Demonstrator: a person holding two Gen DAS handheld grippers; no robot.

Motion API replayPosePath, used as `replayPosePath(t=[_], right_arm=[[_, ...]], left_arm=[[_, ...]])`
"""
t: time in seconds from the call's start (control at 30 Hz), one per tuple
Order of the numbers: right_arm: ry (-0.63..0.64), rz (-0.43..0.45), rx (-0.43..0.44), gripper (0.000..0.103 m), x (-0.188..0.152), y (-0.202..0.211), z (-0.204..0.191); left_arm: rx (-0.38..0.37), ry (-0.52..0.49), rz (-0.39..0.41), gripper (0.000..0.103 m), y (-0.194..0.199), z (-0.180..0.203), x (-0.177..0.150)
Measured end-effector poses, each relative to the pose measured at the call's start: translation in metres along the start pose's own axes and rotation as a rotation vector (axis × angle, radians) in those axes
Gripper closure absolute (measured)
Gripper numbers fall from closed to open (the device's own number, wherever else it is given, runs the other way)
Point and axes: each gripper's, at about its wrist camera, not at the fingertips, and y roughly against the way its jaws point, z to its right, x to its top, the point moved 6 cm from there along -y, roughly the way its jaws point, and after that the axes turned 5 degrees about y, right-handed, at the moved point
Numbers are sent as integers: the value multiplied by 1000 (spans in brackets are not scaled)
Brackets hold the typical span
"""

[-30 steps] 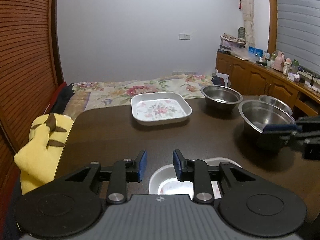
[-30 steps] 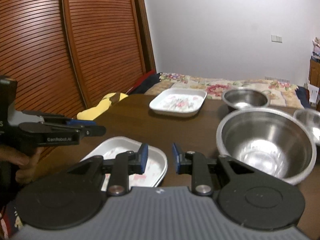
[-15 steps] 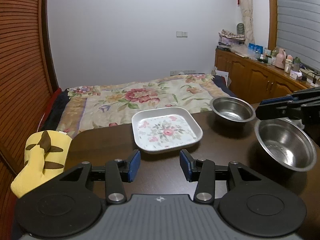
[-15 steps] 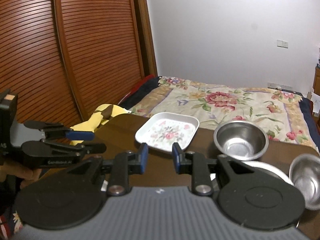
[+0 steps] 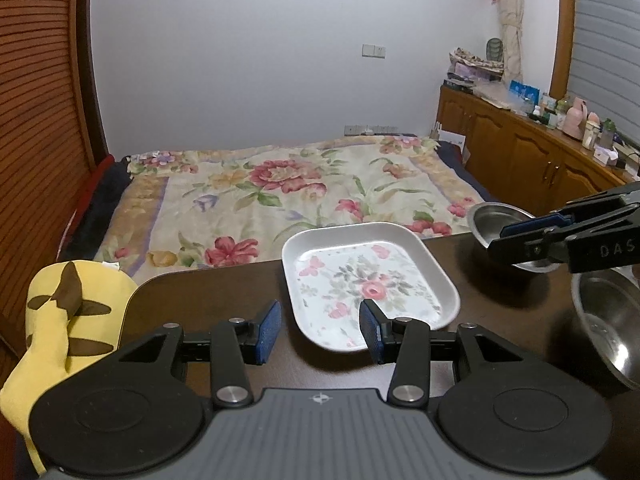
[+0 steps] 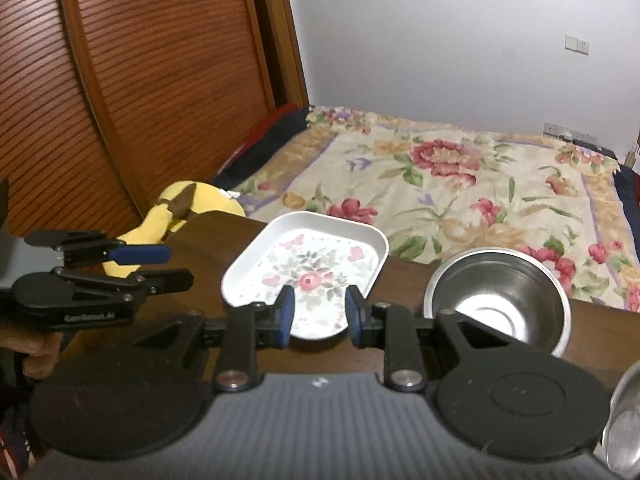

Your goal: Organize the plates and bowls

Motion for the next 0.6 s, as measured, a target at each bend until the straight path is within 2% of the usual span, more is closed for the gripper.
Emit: replayPosePath(t=[0.03, 0.1, 0.33, 0.6], right_arm=[[2, -8, -4, 69, 1, -4, 0], [-1, -26, -11, 59, 2, -14, 3], [32, -107, -22, 59, 0, -47, 7], [77, -157, -42, 59, 3, -64, 9]], left_arm=[[-3, 3, -5, 57, -5, -2, 1], [-9, 9, -15, 57, -16, -5, 3], [-24, 29, -48, 57, -44, -12, 4], [-37, 41, -66, 58, -61, -15, 3]])
